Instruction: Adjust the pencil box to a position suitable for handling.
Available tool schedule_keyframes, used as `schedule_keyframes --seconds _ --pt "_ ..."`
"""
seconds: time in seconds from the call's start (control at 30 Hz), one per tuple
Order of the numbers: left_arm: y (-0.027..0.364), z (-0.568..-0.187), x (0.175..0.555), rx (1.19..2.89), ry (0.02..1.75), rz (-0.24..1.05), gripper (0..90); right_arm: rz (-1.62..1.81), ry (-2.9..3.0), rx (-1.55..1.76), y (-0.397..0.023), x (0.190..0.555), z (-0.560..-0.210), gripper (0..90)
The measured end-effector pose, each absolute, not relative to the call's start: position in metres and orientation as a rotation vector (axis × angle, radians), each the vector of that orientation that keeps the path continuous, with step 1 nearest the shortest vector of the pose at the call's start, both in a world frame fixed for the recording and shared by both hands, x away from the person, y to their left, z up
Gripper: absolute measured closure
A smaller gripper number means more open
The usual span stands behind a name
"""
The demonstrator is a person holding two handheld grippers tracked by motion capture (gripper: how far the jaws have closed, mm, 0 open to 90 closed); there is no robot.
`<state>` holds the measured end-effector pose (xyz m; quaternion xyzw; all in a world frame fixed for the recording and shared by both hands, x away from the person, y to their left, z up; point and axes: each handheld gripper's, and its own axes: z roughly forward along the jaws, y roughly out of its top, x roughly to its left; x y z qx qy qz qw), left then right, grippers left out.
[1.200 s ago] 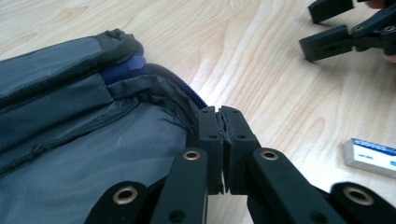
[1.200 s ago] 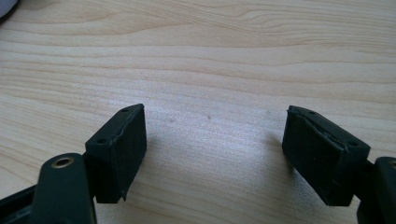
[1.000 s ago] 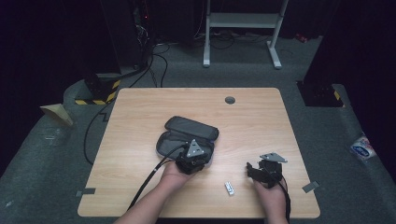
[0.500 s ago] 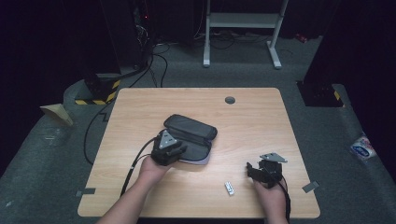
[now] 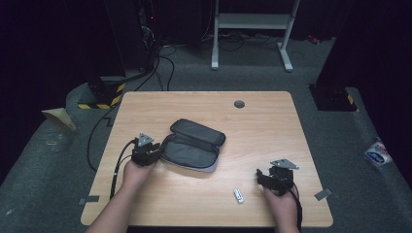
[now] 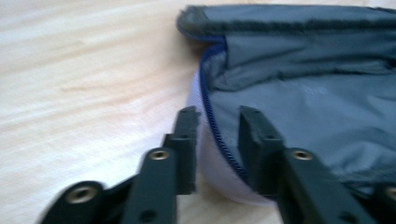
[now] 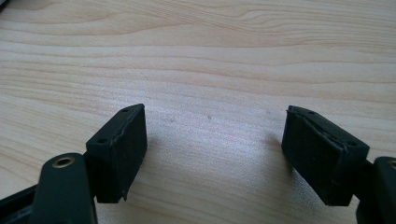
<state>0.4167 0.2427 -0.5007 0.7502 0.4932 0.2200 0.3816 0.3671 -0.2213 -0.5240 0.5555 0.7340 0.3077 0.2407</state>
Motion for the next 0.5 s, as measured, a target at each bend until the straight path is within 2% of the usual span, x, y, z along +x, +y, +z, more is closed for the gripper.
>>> schedule_keyframes --seconds 0.13,0.5 --pt "0.240 -0.503 0.411 1.921 1.247 0.565 77.4 0.842 2.008 1.519 -0.221 0.367 -0.524 21.8" --pt "0.224 -0.506 0.366 1.949 1.148 0.516 78.9 0.845 2.016 1.495 -0.221 0.365 -0.524 26.2"
